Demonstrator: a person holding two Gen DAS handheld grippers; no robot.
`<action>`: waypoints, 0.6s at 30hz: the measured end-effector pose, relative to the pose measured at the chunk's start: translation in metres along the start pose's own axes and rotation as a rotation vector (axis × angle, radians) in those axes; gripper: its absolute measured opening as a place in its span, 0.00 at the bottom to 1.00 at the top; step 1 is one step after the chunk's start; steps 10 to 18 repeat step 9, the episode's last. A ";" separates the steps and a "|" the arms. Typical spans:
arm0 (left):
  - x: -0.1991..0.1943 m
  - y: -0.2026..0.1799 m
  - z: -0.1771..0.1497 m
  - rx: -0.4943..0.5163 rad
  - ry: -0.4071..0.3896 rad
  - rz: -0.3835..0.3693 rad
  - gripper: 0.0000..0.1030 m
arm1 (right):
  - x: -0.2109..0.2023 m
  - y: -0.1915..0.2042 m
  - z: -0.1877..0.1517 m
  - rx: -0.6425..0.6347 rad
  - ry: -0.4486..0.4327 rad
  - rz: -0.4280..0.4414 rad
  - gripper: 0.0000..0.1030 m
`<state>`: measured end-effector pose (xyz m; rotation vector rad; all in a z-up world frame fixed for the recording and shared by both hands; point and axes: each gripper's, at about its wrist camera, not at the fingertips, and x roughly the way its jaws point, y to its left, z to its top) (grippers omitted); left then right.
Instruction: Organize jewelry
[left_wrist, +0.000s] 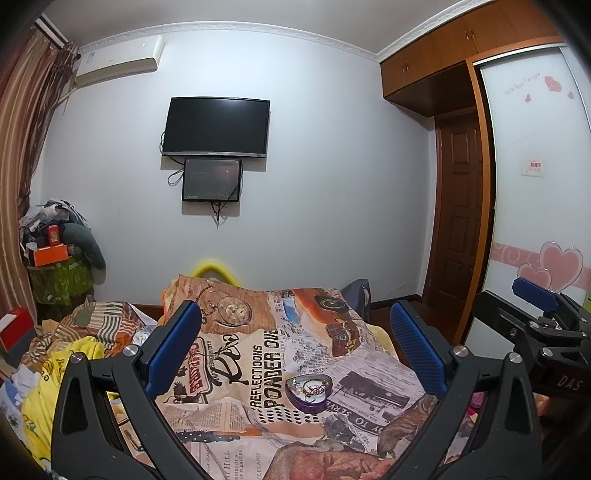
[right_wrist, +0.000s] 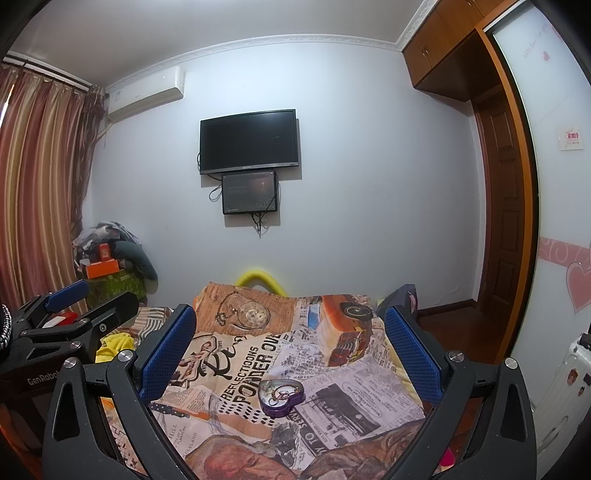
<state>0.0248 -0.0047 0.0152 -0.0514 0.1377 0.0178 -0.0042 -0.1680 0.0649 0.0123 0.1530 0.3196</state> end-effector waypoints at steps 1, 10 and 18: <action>0.000 0.000 -0.001 -0.002 0.001 0.000 1.00 | 0.000 0.000 0.000 0.000 0.000 0.000 0.98; 0.007 0.003 -0.002 -0.005 0.013 0.004 1.00 | 0.006 0.000 -0.004 0.002 0.011 0.002 0.98; 0.007 0.003 -0.002 -0.005 0.013 0.004 1.00 | 0.006 0.000 -0.004 0.002 0.011 0.002 0.98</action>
